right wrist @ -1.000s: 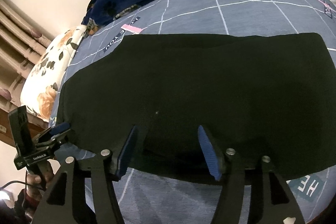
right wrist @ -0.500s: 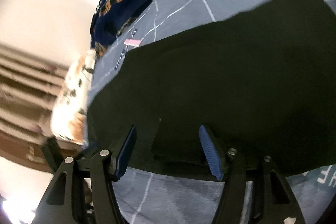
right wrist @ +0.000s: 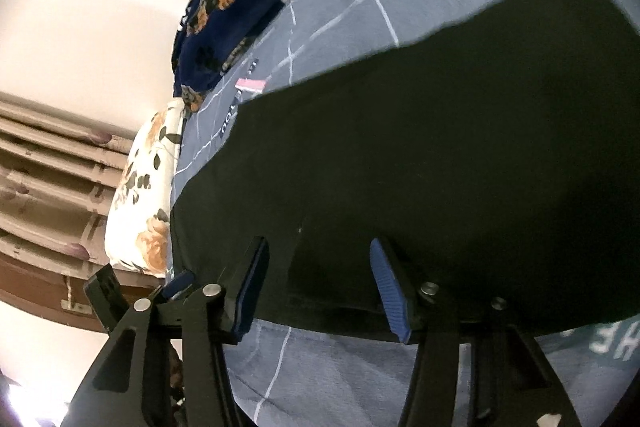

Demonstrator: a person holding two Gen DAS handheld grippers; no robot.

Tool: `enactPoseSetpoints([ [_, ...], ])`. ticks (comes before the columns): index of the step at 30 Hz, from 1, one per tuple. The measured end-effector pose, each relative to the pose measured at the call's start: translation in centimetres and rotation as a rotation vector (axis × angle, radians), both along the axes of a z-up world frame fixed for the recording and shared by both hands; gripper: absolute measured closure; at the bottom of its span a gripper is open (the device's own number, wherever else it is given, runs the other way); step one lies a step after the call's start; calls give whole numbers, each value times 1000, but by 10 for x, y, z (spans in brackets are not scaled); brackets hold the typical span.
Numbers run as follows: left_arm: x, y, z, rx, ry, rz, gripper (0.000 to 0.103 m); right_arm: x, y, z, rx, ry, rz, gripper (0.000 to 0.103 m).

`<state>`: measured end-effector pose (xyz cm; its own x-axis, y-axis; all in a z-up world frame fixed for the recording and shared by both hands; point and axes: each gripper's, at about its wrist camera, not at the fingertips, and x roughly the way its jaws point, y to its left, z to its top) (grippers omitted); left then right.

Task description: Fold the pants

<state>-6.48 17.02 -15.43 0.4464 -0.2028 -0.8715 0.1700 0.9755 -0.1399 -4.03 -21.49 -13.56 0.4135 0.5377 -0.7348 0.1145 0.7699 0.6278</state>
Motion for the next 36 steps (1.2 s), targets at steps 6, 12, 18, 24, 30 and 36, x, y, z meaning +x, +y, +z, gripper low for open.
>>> enactPoseSetpoints([
  [6, 0, -3, 2, -1, -4, -7, 23, -2, -78, 34, 8, -121, -171, 85],
  [12, 0, -9, 3, 10, 9, -17, 23, 14, -155, 29, -25, -119, -314, 91],
  [18, 0, -14, 3, 23, 19, -23, 23, 36, -179, 15, -4, -107, -335, 91],
  [24, 0, -15, 0, 25, 34, -19, 23, 38, -186, -9, -16, -31, -360, 103],
  [30, 0, -15, -1, 25, 40, -25, 23, 40, -186, -6, -19, -27, -349, 103],
  [36, 0, -11, 2, 15, 24, -18, 23, 3, -183, 7, 91, -121, -302, 94],
])
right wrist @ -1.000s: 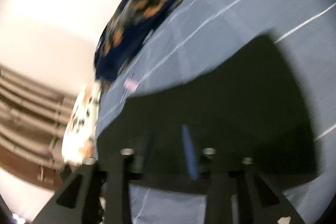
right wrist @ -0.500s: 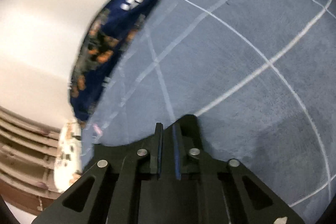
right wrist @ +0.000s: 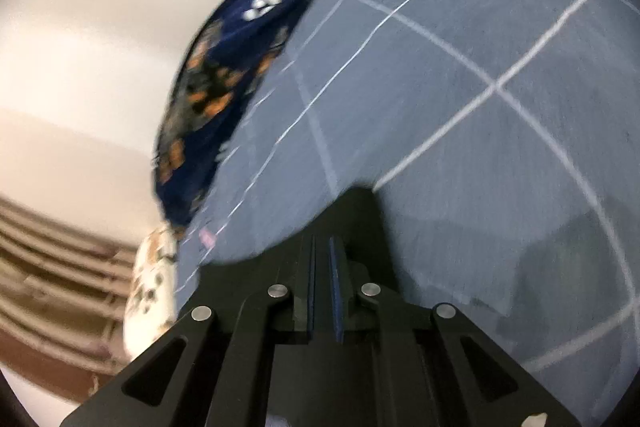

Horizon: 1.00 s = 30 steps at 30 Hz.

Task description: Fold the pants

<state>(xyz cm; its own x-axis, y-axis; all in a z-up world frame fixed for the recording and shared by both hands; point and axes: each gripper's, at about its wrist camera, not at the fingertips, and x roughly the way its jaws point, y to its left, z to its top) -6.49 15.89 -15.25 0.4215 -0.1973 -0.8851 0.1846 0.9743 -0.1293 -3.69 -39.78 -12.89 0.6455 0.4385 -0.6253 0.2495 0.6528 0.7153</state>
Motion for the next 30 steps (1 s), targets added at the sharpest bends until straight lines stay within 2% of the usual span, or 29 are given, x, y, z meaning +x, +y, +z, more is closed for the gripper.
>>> enactPoseSetpoints([
  [4, 1, 2, -4, -7, 16, 9, 23, -32, 16, -2, 38, -36, 94, 94],
  [8, 0, 0, -5, -2, 15, 5, 23, -55, 28, -13, 13, -33, 151, 94],
  [9, -1, 0, -4, -3, 13, 3, 23, -58, 28, -16, 11, -30, 147, 95],
  [10, -1, -1, -3, -5, 11, 1, 23, -60, 27, -22, 13, -18, 134, 102],
  [11, -1, -1, -3, -5, 11, 0, 23, -63, 25, -30, 24, -4, 114, 103],
  [14, -2, -2, -2, -4, 8, -3, 23, -69, 22, -40, 64, -30, 83, 103],
  [20, 0, 5, 2, -55, 13, 23, 23, -68, 25, -37, 36, -29, 84, 103],
  [26, -1, 11, 13, -30, -23, 43, 23, -66, 29, -35, 11, -5, 82, 103],
  [30, -2, 10, 18, 11, -45, 36, 23, -62, 36, -30, -42, 25, 92, 103],
])
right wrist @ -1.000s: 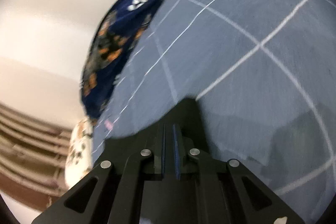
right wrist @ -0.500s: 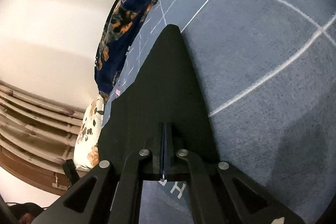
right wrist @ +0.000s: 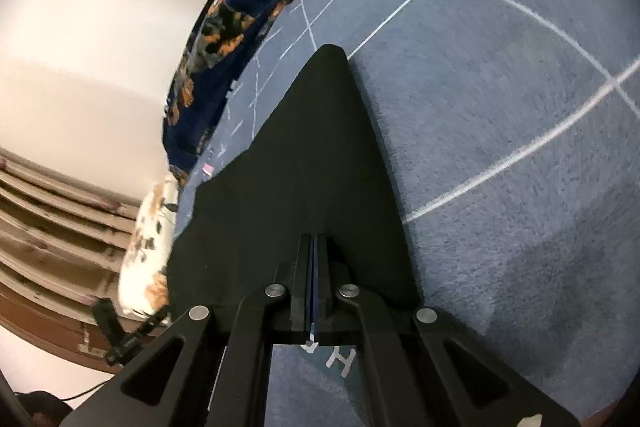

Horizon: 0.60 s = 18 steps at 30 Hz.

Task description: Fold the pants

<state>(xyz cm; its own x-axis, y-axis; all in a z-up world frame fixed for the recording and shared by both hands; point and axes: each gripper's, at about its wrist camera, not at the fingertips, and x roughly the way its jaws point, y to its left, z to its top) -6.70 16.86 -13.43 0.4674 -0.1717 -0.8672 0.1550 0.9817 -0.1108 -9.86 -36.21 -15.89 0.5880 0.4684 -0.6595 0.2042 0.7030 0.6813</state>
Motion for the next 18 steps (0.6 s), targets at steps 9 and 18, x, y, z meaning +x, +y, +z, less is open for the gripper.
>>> enactPoseSetpoints([
  [9, -5, -7, 11, 102, -63, -31, 23, 6, 8, 8, -98, 61, 19, 103],
  [18, -6, -9, 17, 121, -85, -38, 23, 13, 37, 39, -207, 59, 66, 92],
])
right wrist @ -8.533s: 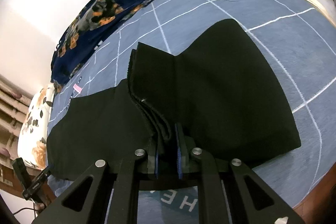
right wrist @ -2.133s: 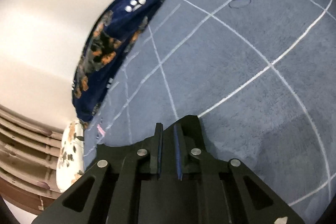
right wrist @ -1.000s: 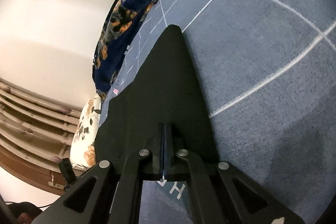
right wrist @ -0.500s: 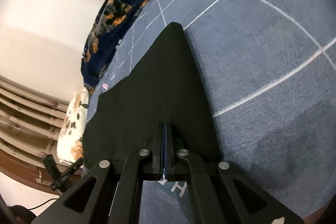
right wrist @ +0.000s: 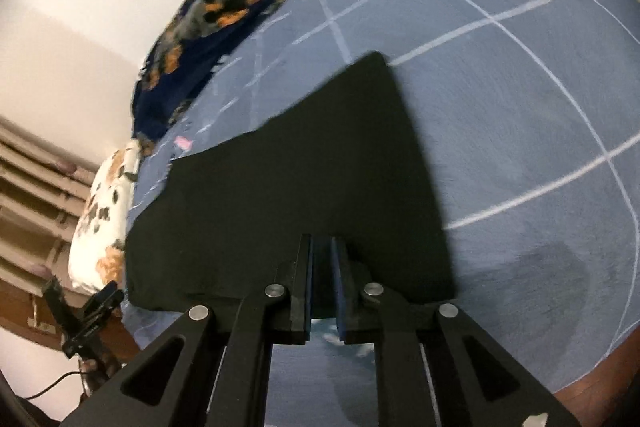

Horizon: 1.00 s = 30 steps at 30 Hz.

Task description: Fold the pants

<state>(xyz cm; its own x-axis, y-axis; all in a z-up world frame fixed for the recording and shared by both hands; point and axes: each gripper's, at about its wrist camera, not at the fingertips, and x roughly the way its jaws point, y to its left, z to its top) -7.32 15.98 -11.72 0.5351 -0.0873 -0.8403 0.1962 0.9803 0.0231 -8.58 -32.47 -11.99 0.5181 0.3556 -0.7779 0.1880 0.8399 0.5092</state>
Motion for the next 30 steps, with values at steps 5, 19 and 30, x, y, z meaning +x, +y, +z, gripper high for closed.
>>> enactPoseSetpoints([
  [5, -2, -2, 1, 14, -7, -4, 23, 3, 32, 26, 5, -61, 62, 92],
  [19, -3, -3, -1, 54, -9, -8, 23, 12, 158, 33, 127, -106, 322, 77],
  [30, 7, 47, 2, -136, 85, 19, 23, 14, 157, 18, 167, -71, 326, 67],
])
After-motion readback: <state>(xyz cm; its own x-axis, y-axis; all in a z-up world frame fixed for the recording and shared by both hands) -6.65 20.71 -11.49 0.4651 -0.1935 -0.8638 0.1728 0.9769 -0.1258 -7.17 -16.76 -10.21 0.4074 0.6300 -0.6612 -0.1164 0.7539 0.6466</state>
